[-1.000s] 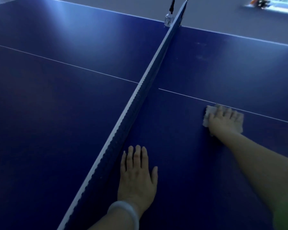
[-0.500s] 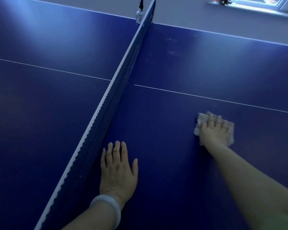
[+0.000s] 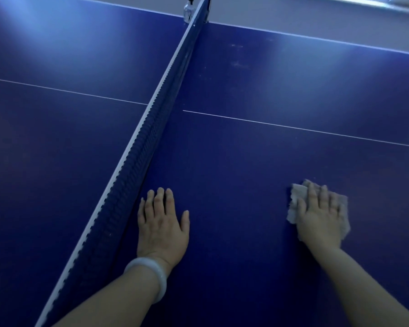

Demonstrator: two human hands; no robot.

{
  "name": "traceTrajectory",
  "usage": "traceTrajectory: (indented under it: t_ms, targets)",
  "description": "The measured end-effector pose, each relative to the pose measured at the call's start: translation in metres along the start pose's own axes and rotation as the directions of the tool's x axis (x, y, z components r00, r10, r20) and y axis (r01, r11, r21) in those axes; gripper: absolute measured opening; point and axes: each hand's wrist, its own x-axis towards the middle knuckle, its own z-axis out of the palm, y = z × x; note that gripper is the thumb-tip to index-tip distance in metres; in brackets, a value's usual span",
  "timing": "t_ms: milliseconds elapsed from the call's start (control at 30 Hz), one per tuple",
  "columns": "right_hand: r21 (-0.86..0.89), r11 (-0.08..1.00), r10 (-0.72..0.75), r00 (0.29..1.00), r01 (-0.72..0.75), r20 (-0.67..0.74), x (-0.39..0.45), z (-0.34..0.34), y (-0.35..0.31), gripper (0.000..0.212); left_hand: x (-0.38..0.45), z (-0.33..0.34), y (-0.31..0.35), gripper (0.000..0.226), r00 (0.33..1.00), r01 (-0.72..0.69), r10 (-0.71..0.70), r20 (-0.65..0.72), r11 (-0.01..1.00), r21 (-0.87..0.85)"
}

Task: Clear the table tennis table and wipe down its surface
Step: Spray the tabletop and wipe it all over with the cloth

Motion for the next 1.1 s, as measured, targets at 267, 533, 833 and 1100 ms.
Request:
traceTrajectory:
  t_ms: [267, 533, 833, 1100]
  targets:
    - [-0.044, 0.986, -0.159, 0.987, 0.159, 0.017, -0.037, 0.011, 0.0, 0.059, -0.001, 0.0, -0.002, 0.071, 1.0, 0.004, -0.005, -0.018, 0.999, -0.041]
    - [0.02, 0.984, -0.179, 0.984, 0.179, -0.01, -0.038, 0.012, 0.0, 0.062, 0.0, -0.007, 0.002, 0.065, 0.999, 0.042, -0.04, 0.014, 0.986, -0.163]
    - [0.053, 0.972, -0.228, 0.973, 0.23, -0.035, -0.037, 0.016, 0.004, 0.063, 0.024, -0.001, 0.155, 0.06, 0.996, -0.019, 0.049, 0.071, 0.927, -0.375]
    - [-0.032, 0.986, -0.165, 0.986, 0.165, -0.003, -0.005, 0.015, 0.077, 0.062, 0.017, 0.027, 0.176, 0.069, 0.999, -0.002, 0.003, 0.04, 0.999, -0.032]
